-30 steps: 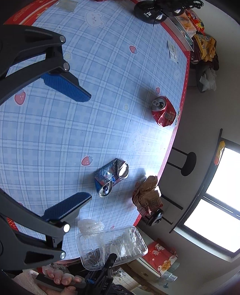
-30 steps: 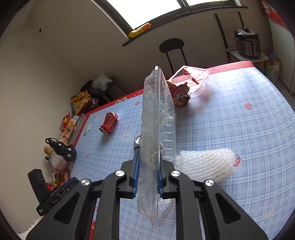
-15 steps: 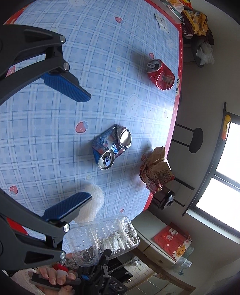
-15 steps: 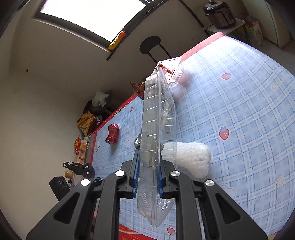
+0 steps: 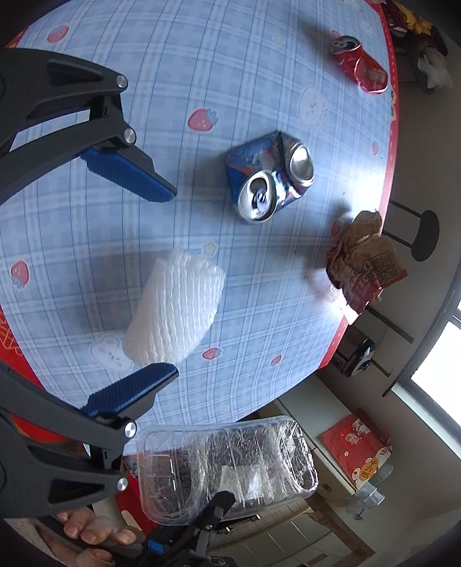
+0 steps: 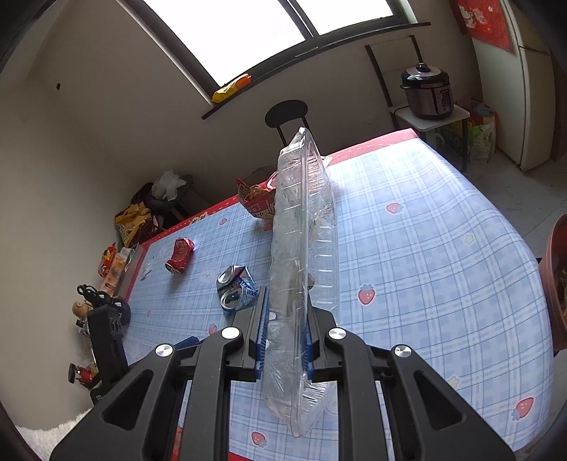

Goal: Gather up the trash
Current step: 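Grasp the white foam net with the left gripper while the right gripper holds the bottle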

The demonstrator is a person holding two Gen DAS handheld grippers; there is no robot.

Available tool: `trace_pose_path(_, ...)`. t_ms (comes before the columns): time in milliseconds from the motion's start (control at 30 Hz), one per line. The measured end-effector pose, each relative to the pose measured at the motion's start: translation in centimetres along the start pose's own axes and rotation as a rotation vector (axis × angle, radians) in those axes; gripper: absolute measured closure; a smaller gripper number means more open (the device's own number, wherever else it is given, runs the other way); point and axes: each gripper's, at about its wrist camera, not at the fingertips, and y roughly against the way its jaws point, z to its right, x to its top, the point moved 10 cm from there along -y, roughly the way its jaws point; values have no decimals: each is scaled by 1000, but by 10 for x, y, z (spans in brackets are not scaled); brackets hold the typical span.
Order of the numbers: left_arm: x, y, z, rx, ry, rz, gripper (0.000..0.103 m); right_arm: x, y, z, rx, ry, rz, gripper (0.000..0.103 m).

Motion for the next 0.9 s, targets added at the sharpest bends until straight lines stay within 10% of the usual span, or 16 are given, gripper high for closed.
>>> trace_pose_path(300, -25, -67, 12, 44, 290, -77, 18, -13, 39, 42, -32, -28, 1, 86)
trace_pose_path(467, -26, -72, 19, 118, 232, -54, 21, -24, 53, 64, -47, -56, -7, 86)
trace_pose_path(533, -28, -72, 16, 171, 214, -54, 41, -26, 56, 70, -45, -64, -11, 86)
trace_pose_path(900, -30, -21, 0, 206, 126, -15, 76, -27, 66, 69, 9, -36, -5, 86)
